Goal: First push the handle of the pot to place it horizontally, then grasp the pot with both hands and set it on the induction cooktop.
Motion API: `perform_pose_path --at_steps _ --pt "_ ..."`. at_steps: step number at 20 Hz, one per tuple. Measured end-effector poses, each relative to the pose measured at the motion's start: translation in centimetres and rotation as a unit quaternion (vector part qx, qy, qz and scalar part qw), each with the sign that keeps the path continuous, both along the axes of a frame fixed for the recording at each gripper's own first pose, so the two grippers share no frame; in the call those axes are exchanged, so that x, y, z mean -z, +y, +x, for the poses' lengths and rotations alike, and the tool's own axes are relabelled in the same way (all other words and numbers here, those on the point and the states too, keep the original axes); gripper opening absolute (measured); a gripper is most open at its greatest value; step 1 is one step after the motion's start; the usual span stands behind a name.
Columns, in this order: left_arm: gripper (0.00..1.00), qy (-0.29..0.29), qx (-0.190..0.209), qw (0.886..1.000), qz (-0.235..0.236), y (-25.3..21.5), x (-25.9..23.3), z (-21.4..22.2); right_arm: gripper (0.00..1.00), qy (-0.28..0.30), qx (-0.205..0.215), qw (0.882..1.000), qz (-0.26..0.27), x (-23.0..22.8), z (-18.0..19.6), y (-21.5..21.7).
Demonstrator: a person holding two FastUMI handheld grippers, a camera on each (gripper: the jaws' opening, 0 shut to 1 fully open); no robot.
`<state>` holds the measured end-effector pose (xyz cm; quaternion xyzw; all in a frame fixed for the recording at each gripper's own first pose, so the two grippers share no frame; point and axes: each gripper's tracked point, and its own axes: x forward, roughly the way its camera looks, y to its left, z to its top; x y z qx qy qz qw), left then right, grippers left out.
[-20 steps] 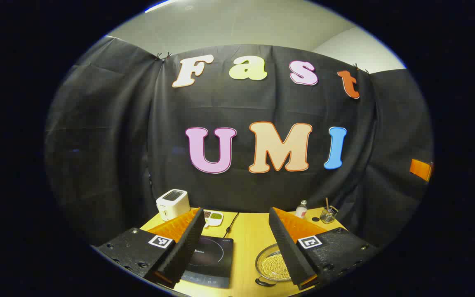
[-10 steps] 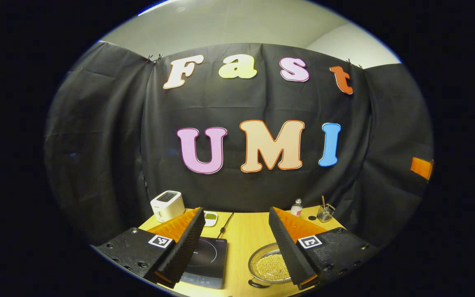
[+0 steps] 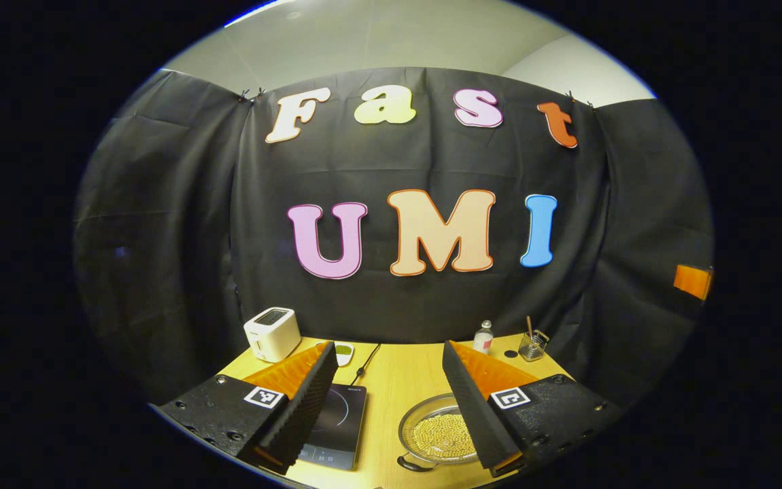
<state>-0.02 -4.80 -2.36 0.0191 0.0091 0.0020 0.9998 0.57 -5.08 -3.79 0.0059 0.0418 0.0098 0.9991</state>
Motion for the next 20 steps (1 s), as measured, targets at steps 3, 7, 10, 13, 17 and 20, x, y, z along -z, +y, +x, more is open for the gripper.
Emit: perform_pose_path --at_steps 3,7,10,13,17,20 --pt "0.95 0.002 -0.017 1.0 0.0 0.6 0.5 -0.6 0.94 0.014 -0.022 1.0 0.004 1.2 0.2 0.3" --pt "0.91 0.007 -0.042 0.999 0.005 1.3 1.0 -1.5 0.59 0.034 -0.056 0.998 0.012 3.1 0.8 1.3" --pt "0.91 0.006 -0.057 0.998 0.011 1.7 1.0 -2.3 0.21 0.049 -0.077 0.996 0.01 4.3 1.2 1.7" --pt "0.91 0.004 -0.077 0.997 0.012 2.5 0.7 -2.8 0.0 0.07 -0.102 0.992 -0.001 5.8 2.2 2.7" --pt "0.91 0.008 -0.097 0.995 0.015 3.5 0.9 -3.1 0.0 0.114 -0.123 0.986 0.005 9.2 3.0 4.0" --pt "0.91 0.008 -0.107 0.994 0.017 4.3 1.0 -3.0 0.0 0.159 -0.137 0.978 0.007 12.3 2.7 5.0"
